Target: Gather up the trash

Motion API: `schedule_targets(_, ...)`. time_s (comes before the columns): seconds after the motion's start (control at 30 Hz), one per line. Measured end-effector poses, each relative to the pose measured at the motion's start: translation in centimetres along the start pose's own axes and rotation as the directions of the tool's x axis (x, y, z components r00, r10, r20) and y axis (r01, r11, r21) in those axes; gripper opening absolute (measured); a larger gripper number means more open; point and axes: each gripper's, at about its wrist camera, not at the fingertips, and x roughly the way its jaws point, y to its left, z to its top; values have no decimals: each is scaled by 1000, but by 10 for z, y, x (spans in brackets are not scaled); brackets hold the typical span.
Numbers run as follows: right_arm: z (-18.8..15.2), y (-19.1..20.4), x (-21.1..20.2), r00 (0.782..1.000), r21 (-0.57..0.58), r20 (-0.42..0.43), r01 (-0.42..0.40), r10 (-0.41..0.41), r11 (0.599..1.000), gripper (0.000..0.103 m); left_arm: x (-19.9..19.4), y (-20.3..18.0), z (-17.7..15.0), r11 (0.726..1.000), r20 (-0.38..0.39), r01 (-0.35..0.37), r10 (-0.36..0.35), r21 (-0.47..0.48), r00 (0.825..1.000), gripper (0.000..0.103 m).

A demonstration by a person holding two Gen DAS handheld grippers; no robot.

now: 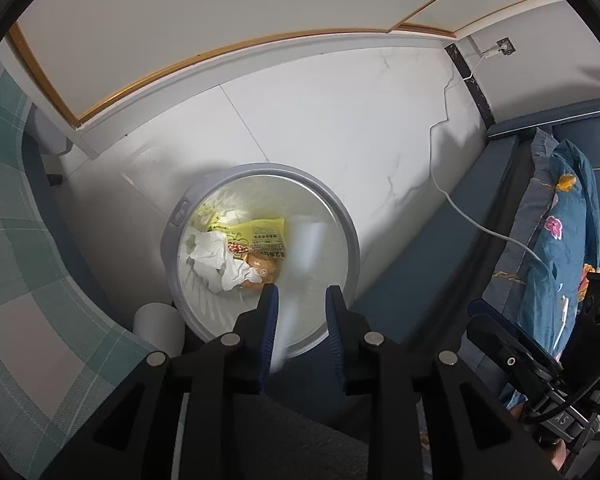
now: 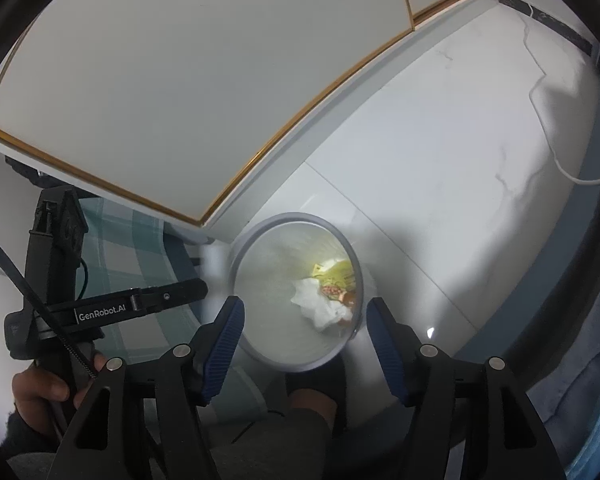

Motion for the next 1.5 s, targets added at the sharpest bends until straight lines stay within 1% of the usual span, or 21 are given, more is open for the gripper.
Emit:
schedule_targets(0.07, 0, 2, -1, 1000, -3, -2, 1, -1, 1000, 64, -4, 2, -1, 1000, 10, -5, 5, -6, 1000, 30)
schedule_targets(0.1, -1, 2, -2, 1000, -6, -2, 1, -1, 1000, 65, -5, 1, -2, 1000, 17, -6, 6, -9, 1000, 39)
schedule_targets(0.13, -1, 4, -3, 1000, -12, 0, 3, -3, 1000, 66, -8, 2, -3, 1000, 27, -6, 7, -13, 1000, 44)
schedule_targets(0.27, -4, 9, -8, 1000, -26, 12, 5, -5, 1000, 69, -21, 0, -8, 1000, 77, -3, 3, -10, 997, 44)
schedule_targets(0.37, -5, 12, -10, 1000, -28, 16, 13, -12, 1000, 73, -38, -6, -14, 999, 141, -44, 41, 22, 989, 44)
schedule_targets(0.43, -5, 14, -11, 1000, -36, 22, 20, -19, 999, 76, -46, -8, -17, 998, 164, -63, 57, 30, 985, 44)
schedule_targets(0.57, -4, 20, -18, 999, -55, 33, 28, -26, 998, 78, -66, -9, -23, 997, 210, -70, 64, 21, 976, 44)
schedule_targets(0.67, -4, 22, -25, 998, -50, 55, 16, -13, 999, 83, -76, -12, -30, 994, 236, -105, 97, 22, 967, 44)
schedule_targets(0.8, -5, 27, -32, 998, -55, 66, 14, -10, 998, 84, -81, -15, -33, 988, 259, -151, 141, 19, 955, 44)
schedule_targets(1.03, -10, 34, -43, 997, -74, 76, 8, -2, 997, 90, -87, -16, -36, 982, 286, -187, 175, 15, 942, 45)
schedule_targets(1.17, -10, 34, -49, 997, -70, 79, -15, 20, 997, 93, -89, -16, -37, 982, 282, -187, 180, -4, 942, 45)
schedule_targets(1.3, -6, 32, -53, 996, -69, 88, -25, 31, 997, 94, -93, -18, -40, 979, 290, -206, 196, 3, 937, 45)
schedule_targets(1.5, -7, 32, -56, 995, -73, 96, -31, 38, 997, 95, -93, -20, -43, 977, 291, -215, 202, 12, 935, 44)
